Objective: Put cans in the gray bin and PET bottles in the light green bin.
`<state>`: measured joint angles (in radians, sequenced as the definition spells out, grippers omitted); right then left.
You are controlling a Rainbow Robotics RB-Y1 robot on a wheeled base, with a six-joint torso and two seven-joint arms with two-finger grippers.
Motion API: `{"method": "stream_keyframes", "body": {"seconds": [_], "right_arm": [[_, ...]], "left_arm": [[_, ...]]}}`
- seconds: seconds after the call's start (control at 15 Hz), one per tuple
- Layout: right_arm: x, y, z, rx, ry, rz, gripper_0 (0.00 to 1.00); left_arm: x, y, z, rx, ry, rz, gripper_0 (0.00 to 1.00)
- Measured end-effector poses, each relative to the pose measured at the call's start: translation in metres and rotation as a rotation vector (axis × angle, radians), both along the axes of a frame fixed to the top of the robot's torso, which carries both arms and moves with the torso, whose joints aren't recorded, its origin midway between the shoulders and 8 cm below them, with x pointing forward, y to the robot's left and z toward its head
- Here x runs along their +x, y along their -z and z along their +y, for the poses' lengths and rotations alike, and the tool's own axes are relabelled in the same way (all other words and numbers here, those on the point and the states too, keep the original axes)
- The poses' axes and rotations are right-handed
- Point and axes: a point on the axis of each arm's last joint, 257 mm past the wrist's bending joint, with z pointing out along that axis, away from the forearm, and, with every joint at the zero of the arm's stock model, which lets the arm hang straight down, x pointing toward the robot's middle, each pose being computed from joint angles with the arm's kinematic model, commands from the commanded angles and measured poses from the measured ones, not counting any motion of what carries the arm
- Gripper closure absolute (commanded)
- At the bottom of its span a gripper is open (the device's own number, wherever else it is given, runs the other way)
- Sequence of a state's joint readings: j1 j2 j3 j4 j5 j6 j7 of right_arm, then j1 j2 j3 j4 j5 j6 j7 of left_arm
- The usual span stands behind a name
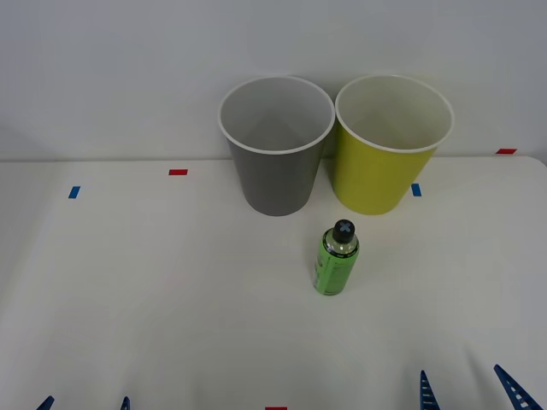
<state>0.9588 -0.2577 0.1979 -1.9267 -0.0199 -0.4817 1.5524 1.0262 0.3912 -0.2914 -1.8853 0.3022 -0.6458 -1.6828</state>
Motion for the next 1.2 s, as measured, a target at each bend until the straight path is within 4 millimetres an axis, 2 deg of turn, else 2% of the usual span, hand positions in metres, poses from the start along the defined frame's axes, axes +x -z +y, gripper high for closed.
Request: {"method": "stream_keyframes", "body": {"seconds": [1.2], "right_arm": [[0.0,0.0,0.0,0.0,0.0,0.0,0.0]], "left_arm": [[0.0,0.0,0.0,0.0,0.0,0.0,0.0]]}}
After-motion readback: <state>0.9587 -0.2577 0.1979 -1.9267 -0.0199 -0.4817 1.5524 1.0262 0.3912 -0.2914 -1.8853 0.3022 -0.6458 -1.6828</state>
